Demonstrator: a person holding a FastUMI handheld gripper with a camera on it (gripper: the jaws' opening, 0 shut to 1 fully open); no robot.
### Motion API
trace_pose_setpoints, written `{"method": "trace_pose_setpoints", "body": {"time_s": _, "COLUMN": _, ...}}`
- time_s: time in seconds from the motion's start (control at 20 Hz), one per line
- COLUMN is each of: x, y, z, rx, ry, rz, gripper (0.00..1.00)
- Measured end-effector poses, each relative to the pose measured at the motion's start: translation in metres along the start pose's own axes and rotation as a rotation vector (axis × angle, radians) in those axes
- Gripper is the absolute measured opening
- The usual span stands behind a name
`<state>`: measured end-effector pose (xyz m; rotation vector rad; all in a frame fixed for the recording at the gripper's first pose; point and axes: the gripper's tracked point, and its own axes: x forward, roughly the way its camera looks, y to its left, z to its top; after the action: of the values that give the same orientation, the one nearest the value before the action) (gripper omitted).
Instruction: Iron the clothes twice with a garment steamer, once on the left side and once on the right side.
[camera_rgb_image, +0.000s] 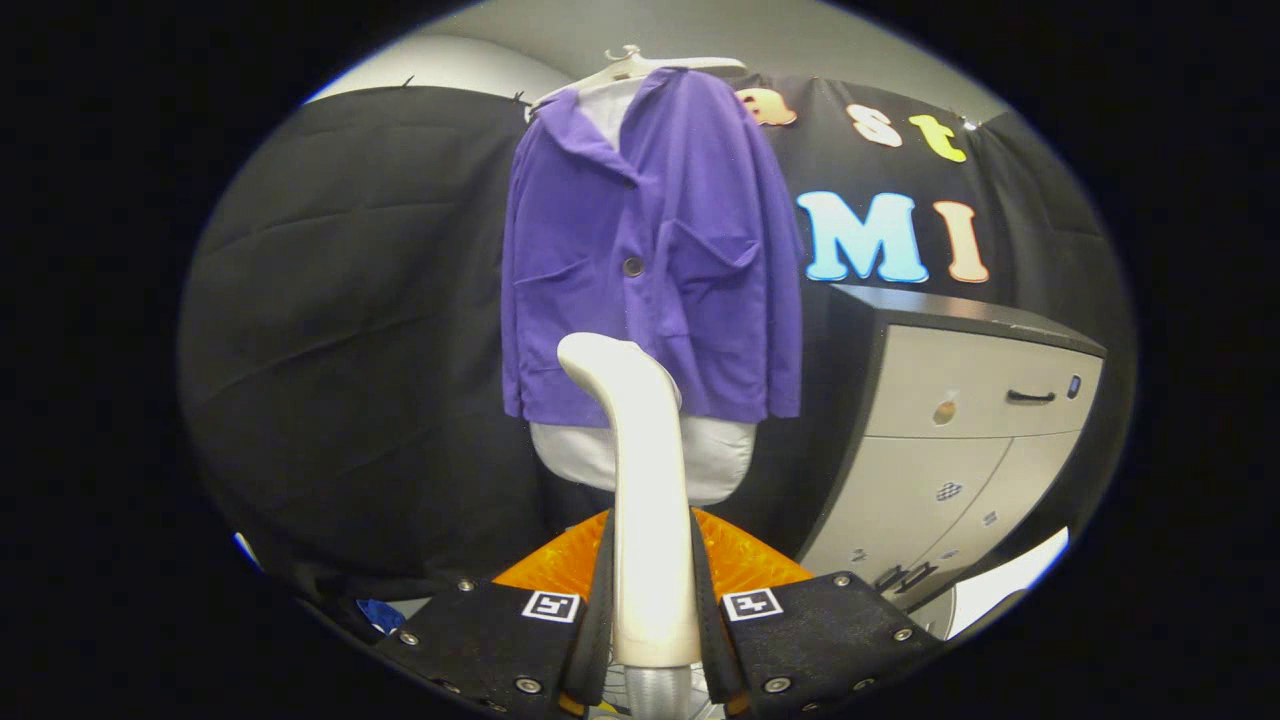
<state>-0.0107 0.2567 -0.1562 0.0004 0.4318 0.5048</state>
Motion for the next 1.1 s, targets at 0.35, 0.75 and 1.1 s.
{"method": "trace_pose_setpoints", "body": {"time_s": 0.35, "x": -0.091, "y": -0.096, "z": 0.053, "rx": 0.073, "ry": -0.150, "rz": -0.110, "gripper": 0.37}}
{"method": "trace_pose_setpoints", "body": {"time_s": 0.75, "x": -0.191, "y": -0.173, "z": 0.091, "rx": 0.119, "ry": -0.270, "rz": -0.236, "gripper": 0.37}}
{"method": "trace_pose_setpoints", "body": {"time_s": 1.1, "x": -0.246, "y": -0.218, "z": 0.106, "rx": 0.156, "ry": -0.330, "rz": -0.320, "gripper": 0.37}}
